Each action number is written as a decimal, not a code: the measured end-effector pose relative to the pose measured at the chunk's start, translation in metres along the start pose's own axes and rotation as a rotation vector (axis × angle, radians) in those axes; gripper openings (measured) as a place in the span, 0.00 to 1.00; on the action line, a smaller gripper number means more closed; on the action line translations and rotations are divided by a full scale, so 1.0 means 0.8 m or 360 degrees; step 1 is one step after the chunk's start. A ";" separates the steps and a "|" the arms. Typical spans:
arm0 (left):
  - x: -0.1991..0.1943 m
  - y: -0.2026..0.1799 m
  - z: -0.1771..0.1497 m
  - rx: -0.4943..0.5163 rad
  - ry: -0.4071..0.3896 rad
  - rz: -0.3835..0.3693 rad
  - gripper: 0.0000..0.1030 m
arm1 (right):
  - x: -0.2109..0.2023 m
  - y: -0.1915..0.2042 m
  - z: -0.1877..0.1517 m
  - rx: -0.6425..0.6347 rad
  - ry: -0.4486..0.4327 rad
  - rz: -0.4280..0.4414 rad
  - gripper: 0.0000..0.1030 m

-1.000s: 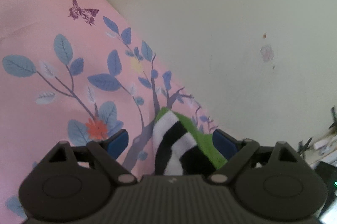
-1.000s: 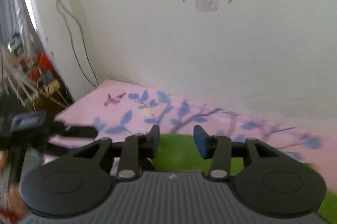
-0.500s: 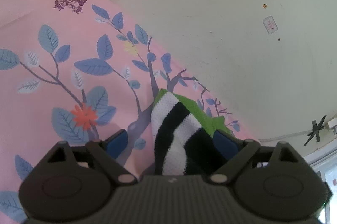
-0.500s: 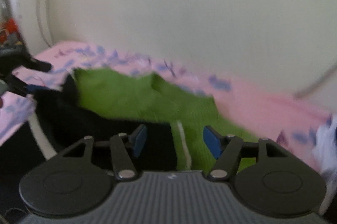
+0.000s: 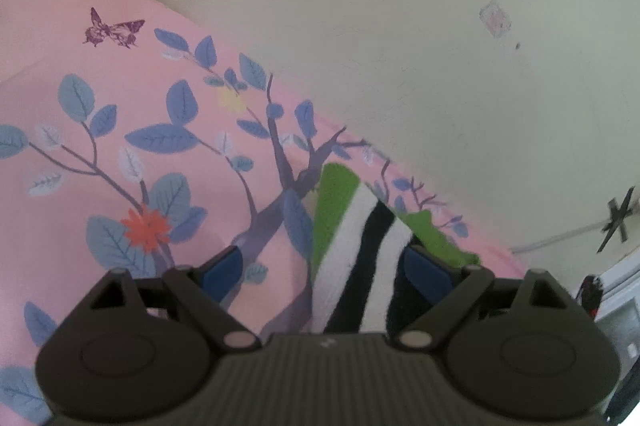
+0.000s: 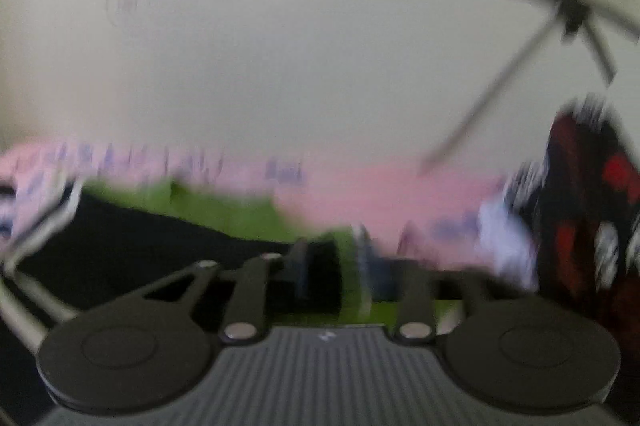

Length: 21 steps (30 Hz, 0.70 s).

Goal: Fold small clothes

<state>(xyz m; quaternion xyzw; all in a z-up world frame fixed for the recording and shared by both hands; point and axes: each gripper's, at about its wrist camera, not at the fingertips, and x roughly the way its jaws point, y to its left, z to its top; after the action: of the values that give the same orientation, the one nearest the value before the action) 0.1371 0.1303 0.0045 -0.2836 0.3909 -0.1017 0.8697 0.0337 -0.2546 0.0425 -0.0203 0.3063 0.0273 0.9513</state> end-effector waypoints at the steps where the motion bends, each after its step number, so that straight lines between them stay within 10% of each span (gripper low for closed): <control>1: 0.002 -0.002 -0.002 0.0017 0.0003 0.0016 0.89 | -0.008 -0.001 -0.006 -0.0017 -0.0015 0.0011 0.53; 6: 0.006 -0.023 -0.014 0.0191 -0.0025 0.0118 0.89 | -0.051 -0.004 -0.011 0.0066 -0.0164 0.0073 0.53; 14: 0.029 -0.054 -0.036 0.0506 -0.0062 0.0371 0.88 | -0.143 -0.130 -0.055 0.0751 -0.0349 -0.0165 0.49; 21: 0.013 -0.041 -0.029 0.0353 -0.0104 0.0293 0.88 | -0.201 -0.174 -0.110 0.0945 -0.0322 -0.0285 0.49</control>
<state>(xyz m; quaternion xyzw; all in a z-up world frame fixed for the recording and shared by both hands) 0.1284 0.0900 0.0047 -0.1518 0.3731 -0.0548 0.9136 -0.1386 -0.4049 0.0680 0.2341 0.2016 -0.1452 0.9399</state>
